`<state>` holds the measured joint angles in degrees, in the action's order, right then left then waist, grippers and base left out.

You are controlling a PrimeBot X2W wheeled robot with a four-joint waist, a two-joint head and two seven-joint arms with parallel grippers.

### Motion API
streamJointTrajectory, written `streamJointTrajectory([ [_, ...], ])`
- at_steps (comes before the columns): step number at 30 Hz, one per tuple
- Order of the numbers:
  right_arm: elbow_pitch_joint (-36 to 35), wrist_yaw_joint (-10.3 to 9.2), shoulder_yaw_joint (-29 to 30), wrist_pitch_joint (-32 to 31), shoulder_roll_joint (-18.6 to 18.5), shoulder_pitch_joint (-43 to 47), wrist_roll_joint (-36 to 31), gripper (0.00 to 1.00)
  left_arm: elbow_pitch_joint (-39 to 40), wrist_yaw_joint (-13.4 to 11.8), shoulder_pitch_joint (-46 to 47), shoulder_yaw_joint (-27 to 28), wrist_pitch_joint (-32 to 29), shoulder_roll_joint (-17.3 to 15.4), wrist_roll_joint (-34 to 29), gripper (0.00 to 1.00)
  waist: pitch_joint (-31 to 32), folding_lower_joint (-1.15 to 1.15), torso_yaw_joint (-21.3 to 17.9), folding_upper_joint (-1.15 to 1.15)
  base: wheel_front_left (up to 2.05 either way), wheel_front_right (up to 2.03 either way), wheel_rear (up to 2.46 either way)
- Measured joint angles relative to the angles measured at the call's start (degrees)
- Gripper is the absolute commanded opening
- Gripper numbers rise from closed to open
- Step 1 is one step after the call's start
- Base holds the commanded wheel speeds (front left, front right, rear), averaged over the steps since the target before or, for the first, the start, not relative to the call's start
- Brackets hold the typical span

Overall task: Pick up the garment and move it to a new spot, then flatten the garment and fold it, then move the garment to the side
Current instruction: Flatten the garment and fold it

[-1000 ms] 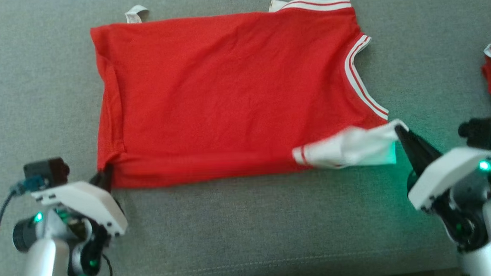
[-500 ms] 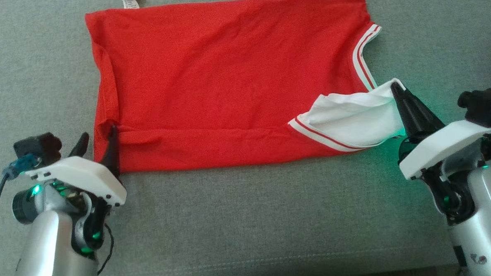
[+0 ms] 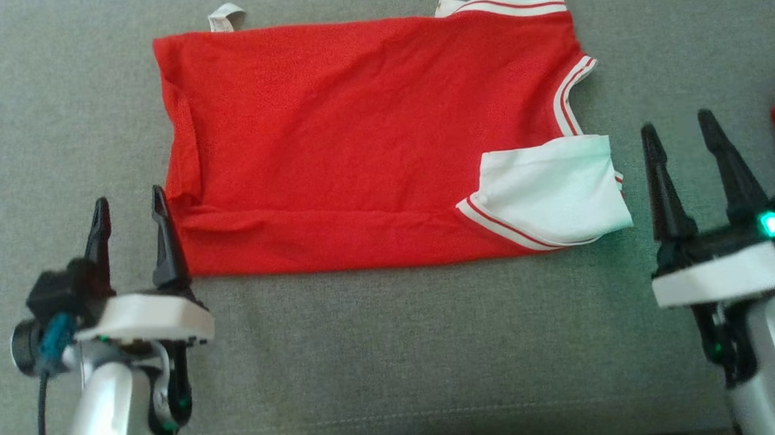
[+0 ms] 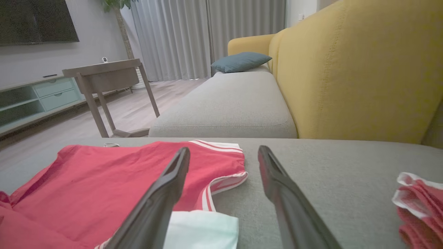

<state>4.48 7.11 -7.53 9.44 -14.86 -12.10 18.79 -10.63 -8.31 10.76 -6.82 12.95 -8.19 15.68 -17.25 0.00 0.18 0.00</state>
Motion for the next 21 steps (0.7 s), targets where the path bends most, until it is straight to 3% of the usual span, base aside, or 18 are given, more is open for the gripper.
streamJointTrajectory([
  [9,-6.76,0.00,2.79,-1.10,3.71,9.29,-4.42,1.00,7.55,-2.13,-7.96,-1.72,0.86,0.32,-3.46,1.00,3.37,0.00,-0.91,0.00,0.00,0.00,0.00],
  [21,-9.49,0.00,3.76,-3.44,5.42,13.05,-5.25,1.00,8.72,-2.37,-11.79,-3.54,-0.02,-0.04,-3.93,1.00,5.45,0.00,-1.74,0.00,0.00,0.00,0.00],
])
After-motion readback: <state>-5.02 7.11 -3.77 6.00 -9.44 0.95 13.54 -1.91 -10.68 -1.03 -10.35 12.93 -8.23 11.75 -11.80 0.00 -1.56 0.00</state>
